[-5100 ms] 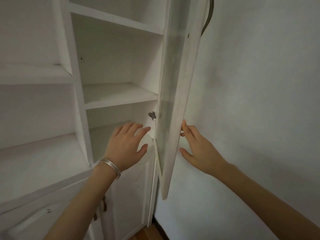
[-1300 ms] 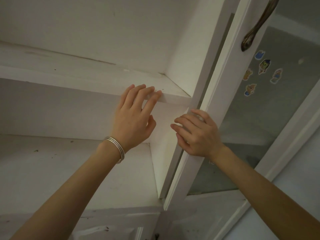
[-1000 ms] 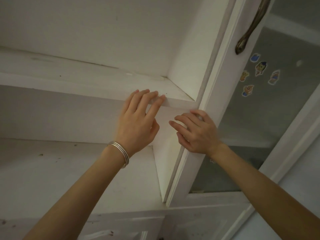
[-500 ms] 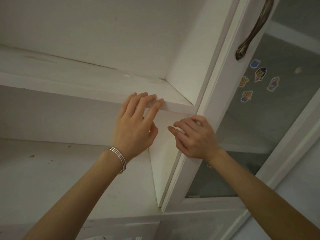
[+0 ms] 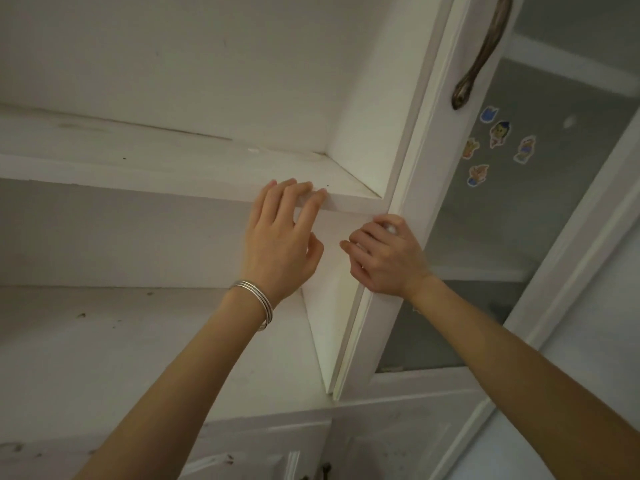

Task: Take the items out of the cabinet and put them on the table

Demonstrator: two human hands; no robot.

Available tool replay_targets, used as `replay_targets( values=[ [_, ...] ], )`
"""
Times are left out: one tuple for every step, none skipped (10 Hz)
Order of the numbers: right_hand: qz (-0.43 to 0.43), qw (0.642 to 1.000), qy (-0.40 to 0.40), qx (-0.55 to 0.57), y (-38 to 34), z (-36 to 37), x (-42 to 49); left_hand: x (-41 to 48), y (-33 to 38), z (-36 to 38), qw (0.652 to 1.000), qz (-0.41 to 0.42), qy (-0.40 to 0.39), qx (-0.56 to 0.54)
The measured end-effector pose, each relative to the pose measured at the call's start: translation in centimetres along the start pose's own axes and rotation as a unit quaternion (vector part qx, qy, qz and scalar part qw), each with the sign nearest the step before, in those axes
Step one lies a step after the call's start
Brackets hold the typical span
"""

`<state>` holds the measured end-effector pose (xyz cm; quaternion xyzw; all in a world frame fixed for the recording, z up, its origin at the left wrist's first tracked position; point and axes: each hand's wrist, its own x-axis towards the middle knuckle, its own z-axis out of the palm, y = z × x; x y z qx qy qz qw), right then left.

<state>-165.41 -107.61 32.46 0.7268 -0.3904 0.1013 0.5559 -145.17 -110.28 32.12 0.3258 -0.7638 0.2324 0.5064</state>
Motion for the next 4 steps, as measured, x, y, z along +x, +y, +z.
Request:
replay_targets(
  values=[
    [-0.008,0.998,-0.061,0.014,-0.1,-1.1,0.1,0.1,-0.2,-0.6,1.0,0.002,-0.021,-0.001],
    [-0.015,0.993,-0.108,0.048,0.0,-3.0,-0.2,0.3,-0.4,-1.4,0.998,0.012,-0.054,-0.003],
    [0.01,0.991,-0.118,0.069,-0.1,-5.0,-1.2,0.4,-0.8,-1.8,0.996,0.033,-0.079,-0.004],
    [0.044,0.99,-0.127,0.052,-0.4,-6.3,-2.5,0.3,-0.9,-2.6,0.993,0.037,-0.108,-0.014]
  ],
)
